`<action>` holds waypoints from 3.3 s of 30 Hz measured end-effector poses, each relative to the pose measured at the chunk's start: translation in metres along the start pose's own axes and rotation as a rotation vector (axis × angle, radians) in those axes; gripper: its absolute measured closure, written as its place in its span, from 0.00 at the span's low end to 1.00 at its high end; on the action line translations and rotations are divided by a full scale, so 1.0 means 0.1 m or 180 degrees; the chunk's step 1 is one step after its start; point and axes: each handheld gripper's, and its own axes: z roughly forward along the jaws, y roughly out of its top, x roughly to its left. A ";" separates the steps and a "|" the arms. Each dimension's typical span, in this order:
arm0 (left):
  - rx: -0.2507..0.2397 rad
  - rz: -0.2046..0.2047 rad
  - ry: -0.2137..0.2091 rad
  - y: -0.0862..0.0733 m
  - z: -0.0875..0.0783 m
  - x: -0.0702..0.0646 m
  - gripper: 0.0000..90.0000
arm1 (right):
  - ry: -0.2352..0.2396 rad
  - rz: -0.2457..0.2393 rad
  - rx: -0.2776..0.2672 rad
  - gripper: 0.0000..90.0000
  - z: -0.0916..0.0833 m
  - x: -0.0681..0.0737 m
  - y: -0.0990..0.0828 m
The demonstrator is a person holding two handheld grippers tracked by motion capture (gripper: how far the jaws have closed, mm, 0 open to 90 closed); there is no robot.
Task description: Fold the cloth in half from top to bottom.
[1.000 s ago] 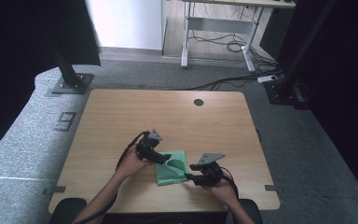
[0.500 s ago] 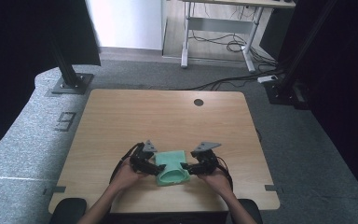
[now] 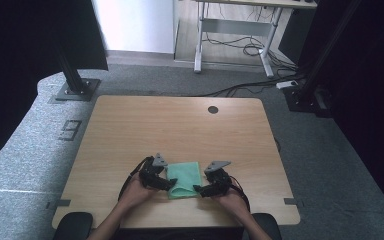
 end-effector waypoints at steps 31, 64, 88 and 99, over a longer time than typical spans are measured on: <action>0.0057 -0.0103 0.0070 -0.26 -0.11 -0.19 0.12 | -0.0157 0.0051 -0.0061 0.23 -0.08 0.00 -0.14; 0.0111 -0.0280 0.0653 0.32 0.20 0.59 0.14 | -0.0261 0.0141 -0.0066 0.20 0.08 -0.06 0.01; 0.0043 -0.0186 0.0577 0.00 0.06 0.31 0.07 | -0.0342 0.0200 -0.0099 0.19 0.25 -0.24 0.18; -0.0067 -0.0314 0.0674 0.14 0.23 0.66 0.02 | -0.0473 0.0288 -0.0181 0.19 0.44 -0.52 0.40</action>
